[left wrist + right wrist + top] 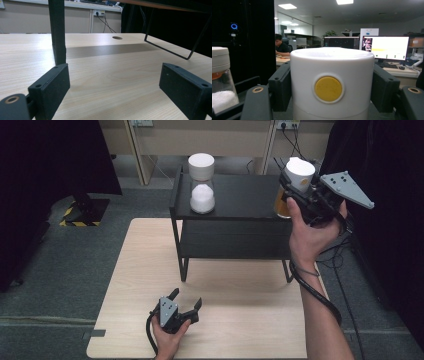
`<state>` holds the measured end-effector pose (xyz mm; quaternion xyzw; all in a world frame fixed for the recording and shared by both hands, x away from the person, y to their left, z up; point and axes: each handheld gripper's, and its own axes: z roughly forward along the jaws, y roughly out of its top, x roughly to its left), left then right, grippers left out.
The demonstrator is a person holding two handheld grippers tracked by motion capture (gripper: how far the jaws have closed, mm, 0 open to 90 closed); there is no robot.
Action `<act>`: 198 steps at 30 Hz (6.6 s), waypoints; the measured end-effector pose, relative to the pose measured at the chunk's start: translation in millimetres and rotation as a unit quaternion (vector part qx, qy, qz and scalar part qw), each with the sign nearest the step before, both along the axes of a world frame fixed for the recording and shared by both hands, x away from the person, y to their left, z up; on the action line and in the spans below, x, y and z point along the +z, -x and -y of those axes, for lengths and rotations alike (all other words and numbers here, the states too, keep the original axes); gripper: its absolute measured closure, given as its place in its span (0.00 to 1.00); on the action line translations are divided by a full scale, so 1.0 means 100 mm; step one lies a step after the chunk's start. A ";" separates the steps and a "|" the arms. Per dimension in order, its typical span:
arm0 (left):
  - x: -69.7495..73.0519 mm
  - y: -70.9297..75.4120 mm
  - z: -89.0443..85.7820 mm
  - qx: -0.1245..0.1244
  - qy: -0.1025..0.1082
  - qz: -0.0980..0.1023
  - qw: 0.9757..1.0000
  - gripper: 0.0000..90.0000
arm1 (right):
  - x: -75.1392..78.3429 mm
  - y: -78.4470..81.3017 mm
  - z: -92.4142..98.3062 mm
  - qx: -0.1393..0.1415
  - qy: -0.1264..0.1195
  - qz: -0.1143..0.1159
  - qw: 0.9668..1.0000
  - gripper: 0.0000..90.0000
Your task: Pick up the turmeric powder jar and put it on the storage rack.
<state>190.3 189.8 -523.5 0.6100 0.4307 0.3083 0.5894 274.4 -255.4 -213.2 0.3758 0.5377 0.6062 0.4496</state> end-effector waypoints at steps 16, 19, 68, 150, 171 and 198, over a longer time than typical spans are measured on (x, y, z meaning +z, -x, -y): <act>0.00 0.00 -0.01 -0.001 0.000 0.000 1.000 0.10 | 0.02 -0.16 -0.03 -0.007 -0.002 -0.010 1.000 0.34; 0.00 0.00 0.00 -0.001 0.000 -0.001 1.000 0.10 | 0.01 -0.19 -0.04 -0.009 0.000 -0.016 1.000 0.34; 0.01 0.00 0.01 -0.001 -0.004 0.000 1.000 0.10 | -0.26 -0.07 0.21 0.027 -0.017 0.000 0.999 0.09; 0.00 0.00 0.02 -0.001 -0.002 0.000 1.000 0.10 | -1.31 0.74 0.69 0.058 -0.010 -0.017 0.998 0.06; 0.00 0.00 0.02 -0.001 -0.003 0.001 1.000 0.10 | -1.67 0.90 0.69 0.062 0.004 -0.050 0.997 0.06; 0.01 0.00 0.03 -0.001 -0.005 0.000 1.000 0.10 | -2.00 1.01 0.70 0.061 0.005 -0.084 0.995 0.06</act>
